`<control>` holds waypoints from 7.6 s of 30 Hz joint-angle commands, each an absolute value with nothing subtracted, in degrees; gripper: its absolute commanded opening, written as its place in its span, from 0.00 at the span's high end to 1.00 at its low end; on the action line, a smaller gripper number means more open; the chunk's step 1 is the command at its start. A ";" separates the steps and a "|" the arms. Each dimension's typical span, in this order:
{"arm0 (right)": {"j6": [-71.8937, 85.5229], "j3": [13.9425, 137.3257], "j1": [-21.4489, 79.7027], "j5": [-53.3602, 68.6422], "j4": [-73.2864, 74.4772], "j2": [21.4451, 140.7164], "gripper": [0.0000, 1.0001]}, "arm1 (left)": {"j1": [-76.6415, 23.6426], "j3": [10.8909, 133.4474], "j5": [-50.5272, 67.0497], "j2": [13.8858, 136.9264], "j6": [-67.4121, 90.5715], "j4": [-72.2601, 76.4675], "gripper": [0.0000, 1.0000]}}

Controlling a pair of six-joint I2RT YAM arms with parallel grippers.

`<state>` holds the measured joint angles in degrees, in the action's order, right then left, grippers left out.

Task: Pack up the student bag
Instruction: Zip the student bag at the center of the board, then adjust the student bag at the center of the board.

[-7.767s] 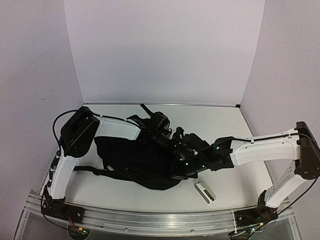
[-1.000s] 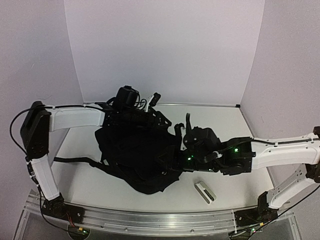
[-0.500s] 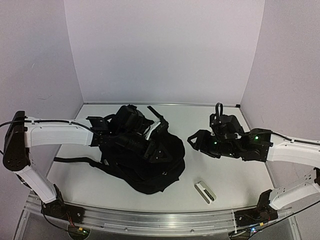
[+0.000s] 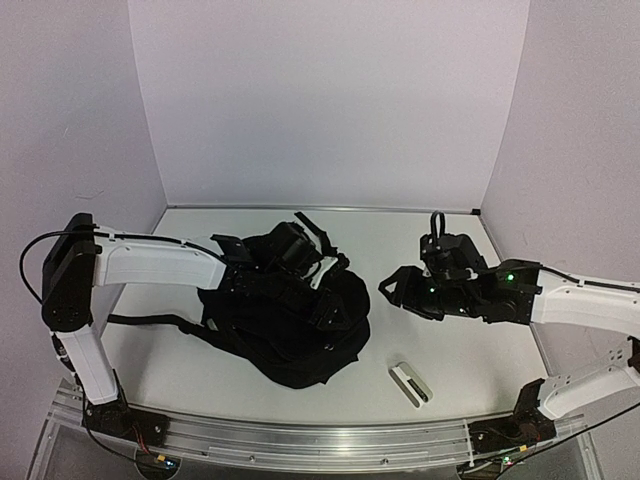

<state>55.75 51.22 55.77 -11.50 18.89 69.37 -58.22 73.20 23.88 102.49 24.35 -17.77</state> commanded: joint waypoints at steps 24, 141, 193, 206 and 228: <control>62.79 42.51 55.63 2.37 -0.26 73.24 0.52 | -59.77 70.16 25.43 97.31 28.48 -8.55 1.00; 57.19 46.50 33.65 4.89 -0.73 79.92 1.00 | -41.23 52.31 25.74 73.44 33.14 -11.41 0.84; 36.50 72.62 26.86 0.05 8.24 102.43 1.00 | -33.93 64.39 30.52 103.07 27.86 -7.48 1.00; 27.64 95.08 26.27 2.38 11.89 116.33 0.58 | -50.50 53.16 28.06 80.75 35.15 -6.25 0.73; 15.91 84.85 52.81 0.12 15.26 100.30 0.52 | -31.89 54.24 30.95 90.35 38.34 -2.32 0.21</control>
